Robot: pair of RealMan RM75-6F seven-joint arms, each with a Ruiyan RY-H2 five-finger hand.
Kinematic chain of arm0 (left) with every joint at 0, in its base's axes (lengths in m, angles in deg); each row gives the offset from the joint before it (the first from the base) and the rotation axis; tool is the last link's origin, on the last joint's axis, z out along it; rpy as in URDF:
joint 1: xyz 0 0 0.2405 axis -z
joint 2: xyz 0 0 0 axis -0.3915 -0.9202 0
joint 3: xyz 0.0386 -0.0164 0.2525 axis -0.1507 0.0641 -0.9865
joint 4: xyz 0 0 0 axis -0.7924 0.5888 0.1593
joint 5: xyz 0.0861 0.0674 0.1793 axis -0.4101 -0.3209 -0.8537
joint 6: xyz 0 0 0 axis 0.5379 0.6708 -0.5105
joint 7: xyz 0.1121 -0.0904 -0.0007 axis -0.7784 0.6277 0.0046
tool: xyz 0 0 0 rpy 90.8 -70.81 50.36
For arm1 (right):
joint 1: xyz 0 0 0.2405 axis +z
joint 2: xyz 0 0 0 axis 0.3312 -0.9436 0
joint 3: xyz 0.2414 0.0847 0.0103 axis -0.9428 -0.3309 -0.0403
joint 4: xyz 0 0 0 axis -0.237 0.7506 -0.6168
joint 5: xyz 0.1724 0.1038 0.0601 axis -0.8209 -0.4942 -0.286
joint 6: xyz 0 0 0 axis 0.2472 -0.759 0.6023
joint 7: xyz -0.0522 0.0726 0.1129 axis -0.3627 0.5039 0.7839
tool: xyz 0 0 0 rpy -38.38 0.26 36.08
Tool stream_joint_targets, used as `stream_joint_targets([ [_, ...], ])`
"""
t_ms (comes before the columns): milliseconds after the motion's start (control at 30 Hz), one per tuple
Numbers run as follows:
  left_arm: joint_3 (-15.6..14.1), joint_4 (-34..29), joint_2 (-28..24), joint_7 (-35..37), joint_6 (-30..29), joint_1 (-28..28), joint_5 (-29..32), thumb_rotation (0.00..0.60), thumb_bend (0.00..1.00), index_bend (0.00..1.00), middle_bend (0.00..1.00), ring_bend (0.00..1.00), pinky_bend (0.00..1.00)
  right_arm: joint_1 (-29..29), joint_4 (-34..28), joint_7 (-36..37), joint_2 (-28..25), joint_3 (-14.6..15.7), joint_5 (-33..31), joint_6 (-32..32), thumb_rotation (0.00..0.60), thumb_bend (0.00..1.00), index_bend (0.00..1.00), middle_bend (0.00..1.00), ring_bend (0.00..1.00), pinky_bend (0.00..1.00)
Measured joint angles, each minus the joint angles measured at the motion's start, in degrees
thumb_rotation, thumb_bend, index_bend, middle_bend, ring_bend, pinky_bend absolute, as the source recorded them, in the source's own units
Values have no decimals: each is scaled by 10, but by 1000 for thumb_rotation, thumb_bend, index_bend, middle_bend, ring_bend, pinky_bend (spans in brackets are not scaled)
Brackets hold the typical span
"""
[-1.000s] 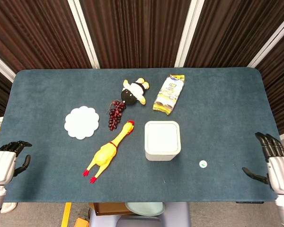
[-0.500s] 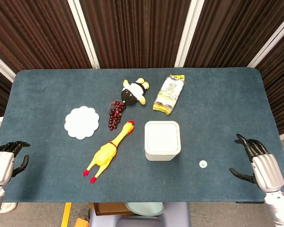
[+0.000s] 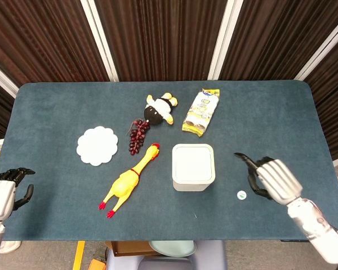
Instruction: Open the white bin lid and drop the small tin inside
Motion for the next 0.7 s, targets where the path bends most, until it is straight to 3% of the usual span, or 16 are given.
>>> stream_joint_targets([
  [300, 0, 0, 0, 1, -1, -1, 0, 600, 461, 374, 388, 371, 476, 76, -41, -92, 11, -22, -87, 89, 600, 729, 300, 769, 650, 591],
  [700, 0, 0, -1, 2, -1, -1, 0, 600, 460, 374, 388, 371, 475, 115, -39, -161, 55, -16, -147, 128, 600, 729, 328, 771, 652, 591],
])
